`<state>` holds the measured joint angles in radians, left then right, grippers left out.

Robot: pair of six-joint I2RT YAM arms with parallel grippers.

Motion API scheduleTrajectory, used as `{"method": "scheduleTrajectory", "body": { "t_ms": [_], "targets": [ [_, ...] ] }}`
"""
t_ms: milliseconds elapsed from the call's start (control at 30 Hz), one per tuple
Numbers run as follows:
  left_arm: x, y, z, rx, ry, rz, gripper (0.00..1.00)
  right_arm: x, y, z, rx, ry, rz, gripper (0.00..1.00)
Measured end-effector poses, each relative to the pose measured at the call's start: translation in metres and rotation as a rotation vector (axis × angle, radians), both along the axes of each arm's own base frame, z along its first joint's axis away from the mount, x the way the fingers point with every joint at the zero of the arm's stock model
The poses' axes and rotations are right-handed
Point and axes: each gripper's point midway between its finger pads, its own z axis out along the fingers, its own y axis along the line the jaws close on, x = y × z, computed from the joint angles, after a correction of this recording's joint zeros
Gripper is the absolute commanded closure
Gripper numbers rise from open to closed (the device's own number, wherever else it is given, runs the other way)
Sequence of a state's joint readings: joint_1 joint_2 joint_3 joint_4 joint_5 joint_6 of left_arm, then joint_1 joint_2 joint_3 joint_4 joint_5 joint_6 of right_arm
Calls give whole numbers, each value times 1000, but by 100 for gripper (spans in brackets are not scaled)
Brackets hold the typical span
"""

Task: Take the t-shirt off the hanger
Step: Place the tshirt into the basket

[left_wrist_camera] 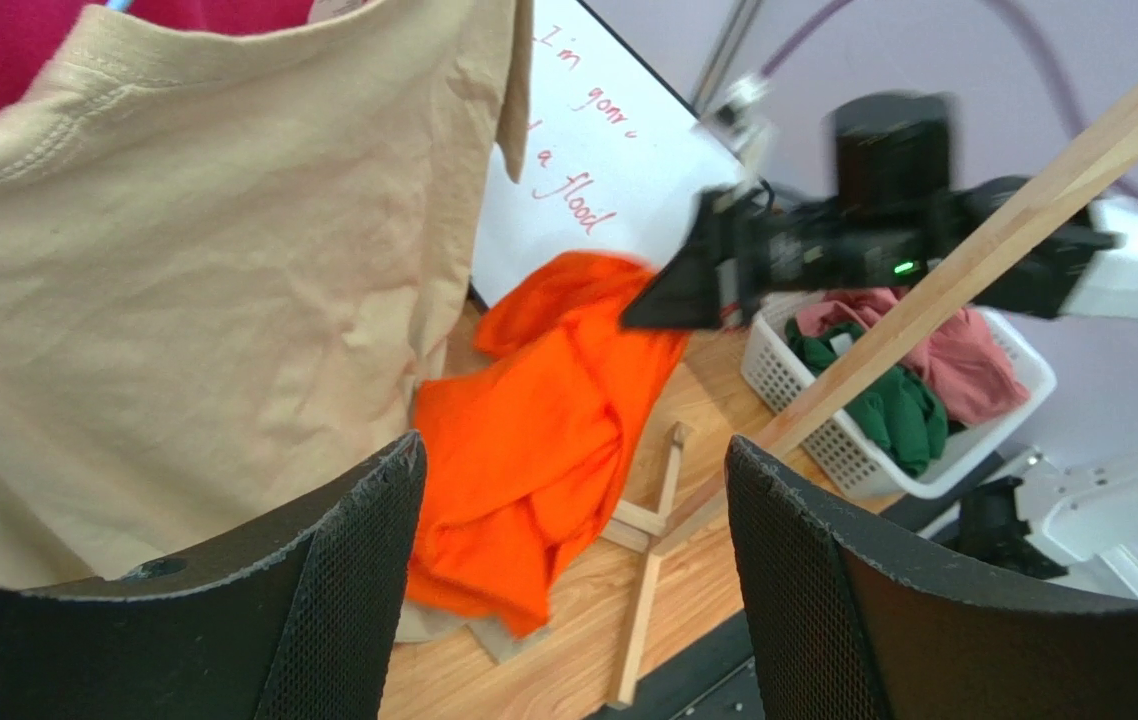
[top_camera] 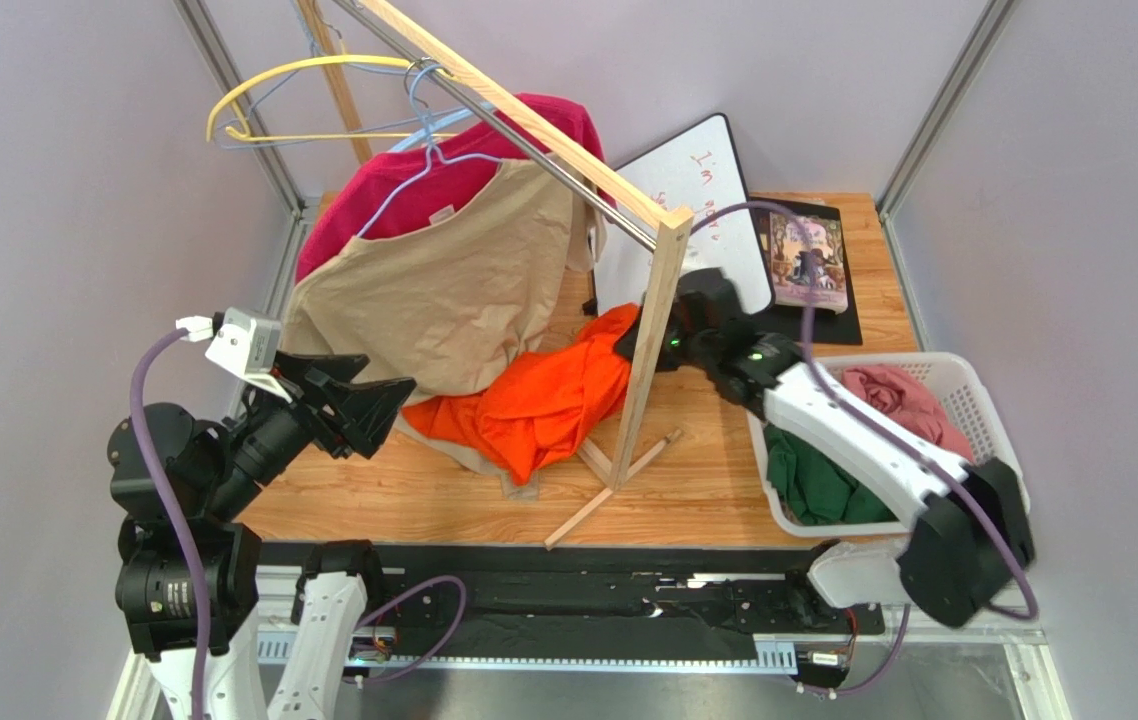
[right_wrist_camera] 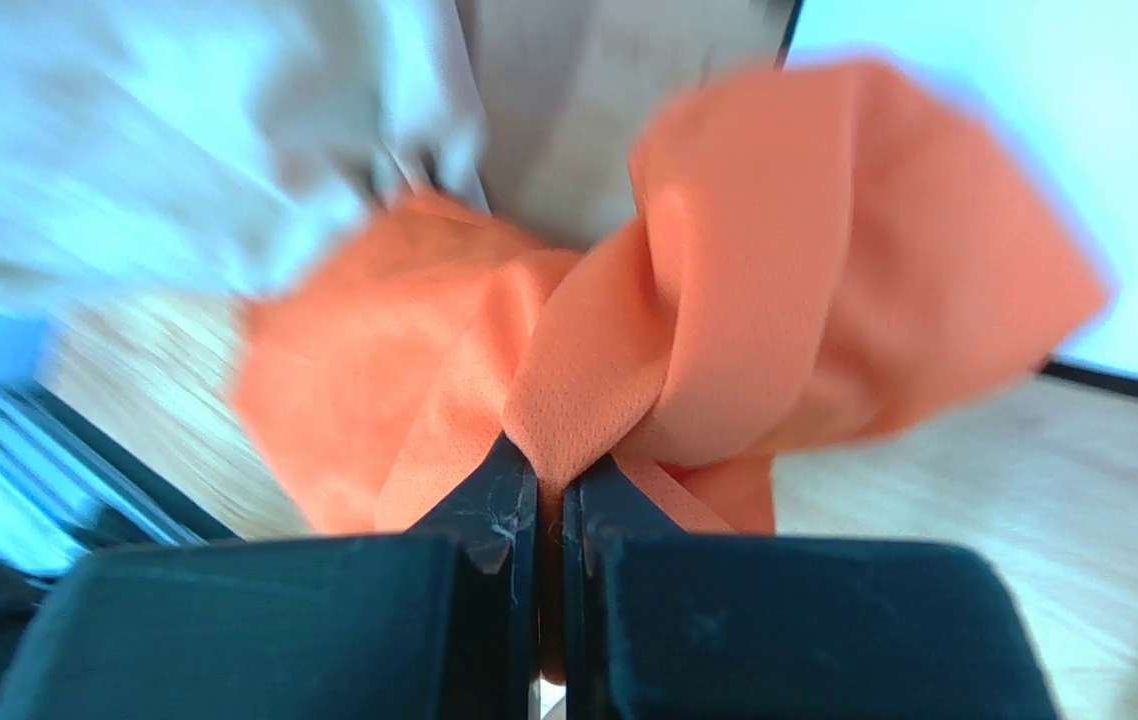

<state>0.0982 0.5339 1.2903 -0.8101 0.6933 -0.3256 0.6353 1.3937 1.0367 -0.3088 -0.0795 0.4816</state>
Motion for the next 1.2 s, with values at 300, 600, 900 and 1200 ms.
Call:
{"method": "scheduleTrajectory", "body": {
  "t_ms": [300, 600, 900, 1200],
  "targets": [
    [1, 3, -3, 13, -8, 18, 23, 7, -119, 182, 203, -327, -302, 100],
    [5, 2, 0, 12, -33, 8, 22, -51, -202, 361, 214, -691, -542, 100],
    [6, -2, -2, 15, -38, -21, 23, -77, -273, 425, 59, -862, -838, 100],
    [8, -5, -3, 38, -23, -53, 23, -85, -312, 328, -277, -673, -955, 100]
  ]
}}
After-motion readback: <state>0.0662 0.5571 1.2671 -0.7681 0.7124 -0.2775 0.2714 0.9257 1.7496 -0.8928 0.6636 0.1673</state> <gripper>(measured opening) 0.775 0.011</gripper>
